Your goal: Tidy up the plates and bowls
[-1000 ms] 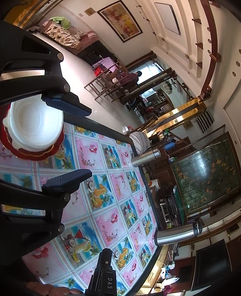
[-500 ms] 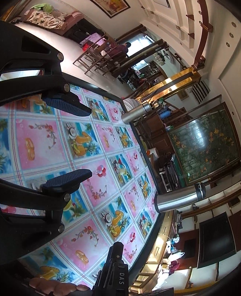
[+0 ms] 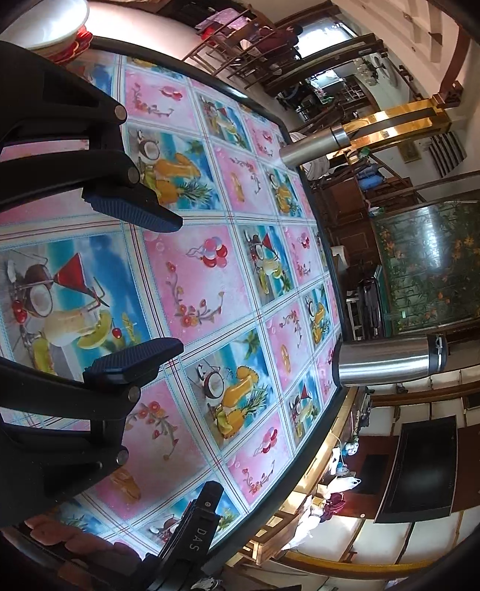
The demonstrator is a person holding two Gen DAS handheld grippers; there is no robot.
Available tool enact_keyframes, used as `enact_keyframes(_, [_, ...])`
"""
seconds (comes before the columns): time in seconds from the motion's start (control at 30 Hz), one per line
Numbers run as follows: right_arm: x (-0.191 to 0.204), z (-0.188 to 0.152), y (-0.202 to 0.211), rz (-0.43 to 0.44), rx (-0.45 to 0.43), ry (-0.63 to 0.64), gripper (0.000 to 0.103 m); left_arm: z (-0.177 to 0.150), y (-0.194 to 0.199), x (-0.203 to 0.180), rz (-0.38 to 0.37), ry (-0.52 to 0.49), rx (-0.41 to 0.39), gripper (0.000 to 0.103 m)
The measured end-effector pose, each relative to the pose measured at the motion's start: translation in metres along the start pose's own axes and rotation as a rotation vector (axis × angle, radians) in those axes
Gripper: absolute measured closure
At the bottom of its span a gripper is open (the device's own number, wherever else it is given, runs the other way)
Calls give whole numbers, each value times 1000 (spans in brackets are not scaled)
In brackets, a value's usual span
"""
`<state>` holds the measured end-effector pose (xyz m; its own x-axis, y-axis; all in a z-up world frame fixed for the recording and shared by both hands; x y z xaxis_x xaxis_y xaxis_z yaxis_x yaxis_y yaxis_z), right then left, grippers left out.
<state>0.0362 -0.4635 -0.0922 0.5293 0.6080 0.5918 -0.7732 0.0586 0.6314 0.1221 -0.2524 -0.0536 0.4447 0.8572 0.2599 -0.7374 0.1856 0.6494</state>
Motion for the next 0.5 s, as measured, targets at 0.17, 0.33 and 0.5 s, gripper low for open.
enact_keyframes(0.17, [-3, 0, -9, -118, -18, 43, 55, -9, -34, 0, -35, 41, 54, 45])
enact_keyframes(0.33, [3, -8, -23, -172, 28, 99, 45, -16, -57, 3, -55, 70, 97, 45])
enact_keyframes(0.5, [9, -12, -29, -238, 11, 160, 37, -23, -73, 7, -83, 97, 132, 43])
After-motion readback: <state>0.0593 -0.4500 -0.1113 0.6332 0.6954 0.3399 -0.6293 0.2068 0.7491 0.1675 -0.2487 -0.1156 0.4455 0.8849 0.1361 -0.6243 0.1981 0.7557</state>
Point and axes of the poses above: each gripper's, at about its wrist camera, not at the fingertips, and y roughly against the way its jaws point, x to its left, z to its top, the point moved 3 cm from there along -y, roughly the way its jaws point, and after that the axes turned 7 degrees about -y, right-handed, at the moved point
